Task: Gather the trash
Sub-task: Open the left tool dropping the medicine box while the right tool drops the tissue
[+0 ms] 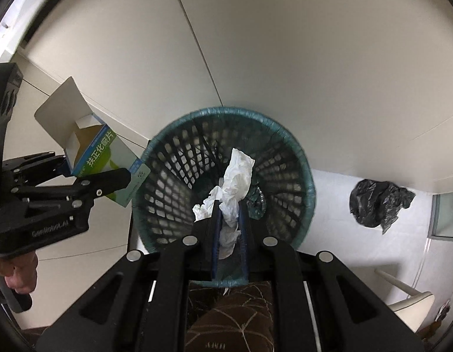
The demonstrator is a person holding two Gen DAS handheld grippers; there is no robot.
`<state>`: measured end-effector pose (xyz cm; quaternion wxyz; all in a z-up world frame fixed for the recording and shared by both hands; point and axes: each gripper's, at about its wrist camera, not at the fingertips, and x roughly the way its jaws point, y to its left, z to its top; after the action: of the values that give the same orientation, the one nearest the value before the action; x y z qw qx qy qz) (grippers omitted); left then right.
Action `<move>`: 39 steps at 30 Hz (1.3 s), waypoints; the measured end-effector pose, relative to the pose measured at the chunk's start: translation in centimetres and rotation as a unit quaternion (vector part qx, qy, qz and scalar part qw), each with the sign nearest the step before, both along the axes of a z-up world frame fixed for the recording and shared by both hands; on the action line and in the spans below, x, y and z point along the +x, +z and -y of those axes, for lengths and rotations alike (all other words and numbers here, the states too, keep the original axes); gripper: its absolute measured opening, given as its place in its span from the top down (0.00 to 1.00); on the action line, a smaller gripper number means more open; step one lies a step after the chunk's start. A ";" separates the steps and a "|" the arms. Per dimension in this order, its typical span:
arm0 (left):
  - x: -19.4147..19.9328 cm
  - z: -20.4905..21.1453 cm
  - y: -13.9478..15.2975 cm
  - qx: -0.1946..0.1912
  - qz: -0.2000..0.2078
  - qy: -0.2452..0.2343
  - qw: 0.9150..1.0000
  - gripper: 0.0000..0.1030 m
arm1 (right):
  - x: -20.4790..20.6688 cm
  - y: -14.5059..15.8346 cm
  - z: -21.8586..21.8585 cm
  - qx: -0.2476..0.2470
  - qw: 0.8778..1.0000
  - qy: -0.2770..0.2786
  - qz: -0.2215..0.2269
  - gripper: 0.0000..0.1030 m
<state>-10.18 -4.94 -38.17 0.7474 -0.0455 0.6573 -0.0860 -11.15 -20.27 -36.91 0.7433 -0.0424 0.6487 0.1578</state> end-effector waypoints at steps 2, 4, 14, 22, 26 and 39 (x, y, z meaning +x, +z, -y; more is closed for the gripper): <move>0.0 0.0 -1.1 0.003 -0.005 0.000 1.000 0.55 | 0.2 -1.4 -0.1 0.000 1.000 -0.003 -0.005 0.88; -0.9 -0.7 -1.8 0.005 -0.012 0.002 1.000 0.55 | 0.4 -2.5 -0.2 0.000 1.000 -0.004 -0.011 0.88; -1.9 -1.9 -2.9 0.014 -0.019 0.009 1.000 0.55 | 0.4 -4.0 -0.9 -0.002 1.000 -0.020 -0.006 0.57; -0.9 -0.1 -4.3 0.016 -0.020 0.006 1.000 0.55 | -0.6 -2.8 0.3 -0.021 0.999 -0.031 0.034 0.21; -0.9 0.7 -4.9 0.016 -0.020 -0.005 1.000 0.55 | -1.2 -2.2 1.5 -0.028 0.998 -0.037 0.043 0.17; -0.4 3.5 -4.8 0.016 -0.016 -0.014 1.000 0.37 | -2.4 -1.4 4.6 -0.037 0.997 -0.060 0.038 0.17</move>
<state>-10.54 -8.46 -42.99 0.7362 -0.0257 0.6708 -0.0856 -13.56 -24.91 -38.33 0.7736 -0.0374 0.6265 0.0871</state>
